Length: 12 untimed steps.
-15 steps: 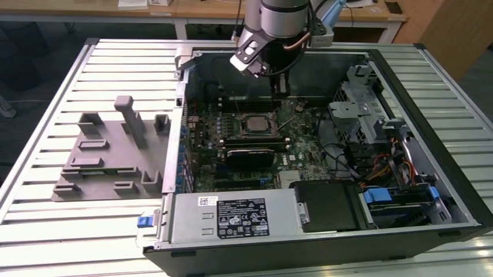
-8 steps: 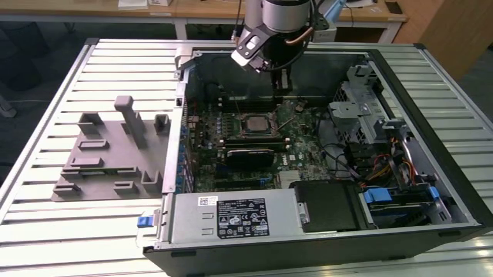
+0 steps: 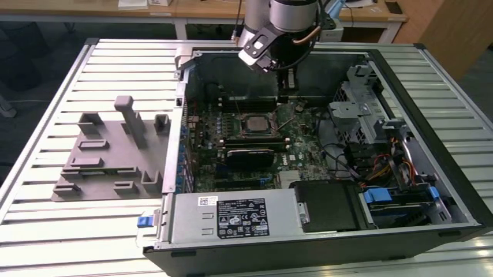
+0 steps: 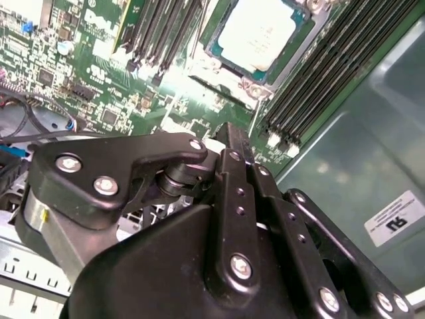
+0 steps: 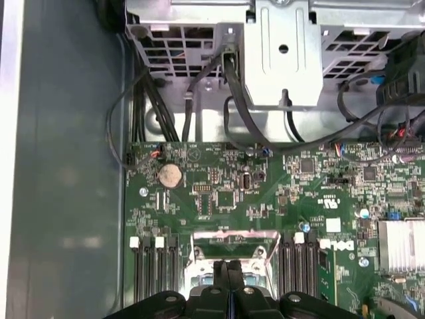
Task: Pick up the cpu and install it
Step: 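Close the cpu cover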
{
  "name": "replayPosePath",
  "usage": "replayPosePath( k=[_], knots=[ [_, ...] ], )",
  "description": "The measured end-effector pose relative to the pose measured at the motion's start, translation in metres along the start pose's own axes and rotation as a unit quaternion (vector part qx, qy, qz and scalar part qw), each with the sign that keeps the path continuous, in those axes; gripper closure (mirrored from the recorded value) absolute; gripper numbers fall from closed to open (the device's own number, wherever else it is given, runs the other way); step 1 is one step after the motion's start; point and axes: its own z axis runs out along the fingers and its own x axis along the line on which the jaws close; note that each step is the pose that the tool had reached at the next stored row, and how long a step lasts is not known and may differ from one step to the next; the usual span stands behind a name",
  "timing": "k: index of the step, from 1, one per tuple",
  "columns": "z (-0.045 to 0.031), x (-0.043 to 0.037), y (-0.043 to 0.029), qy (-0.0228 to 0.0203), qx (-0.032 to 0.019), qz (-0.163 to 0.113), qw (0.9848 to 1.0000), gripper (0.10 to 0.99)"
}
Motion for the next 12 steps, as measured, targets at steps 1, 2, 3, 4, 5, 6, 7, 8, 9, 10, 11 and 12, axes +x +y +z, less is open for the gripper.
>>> replayPosePath(
  k=[1, 2, 3, 4, 5, 6, 7, 8, 9, 10, 11, 12],
  knots=[
    [0.0000, 0.0002, 0.0010, -0.0001, 0.0002, 0.000, 1.0000, 0.980],
    [-0.0002, 0.0003, 0.0015, -0.0002, 0.0005, 0.000, 1.0000, 0.980],
    [-0.0009, 0.0004, 0.0016, -0.0002, 0.0007, 0.000, 1.0000, 0.980],
    [-0.0019, 0.0005, 0.0018, -0.0001, 0.0009, 0.000, 1.0000, 0.980],
    [-0.0030, 0.0005, 0.0021, -0.0001, 0.0011, 0.000, 1.0000, 0.980],
    [-0.0038, 0.0005, 0.0027, -0.0001, 0.0016, 0.000, 1.0000, 0.980],
    [-0.0039, 0.0007, 0.0039, 0.0000, 0.0022, 0.000, 1.0000, 0.980],
    [-0.0038, 0.0008, 0.0057, 0.0001, 0.0028, 0.000, 1.0000, 0.980],
    [-0.0037, 0.0010, 0.0078, 0.0000, 0.0032, 0.000, 1.0000, 0.980],
    [-0.0036, 0.0012, 0.0103, -0.0001, 0.0037, 0.000, 1.0000, 0.980],
    [-0.0034, 0.0014, 0.0128, -0.0001, 0.0040, 0.000, 1.0000, 0.980],
    [-0.0032, 0.0016, 0.0153, -0.0001, 0.0044, 0.000, 1.0000, 0.980]
  ],
)
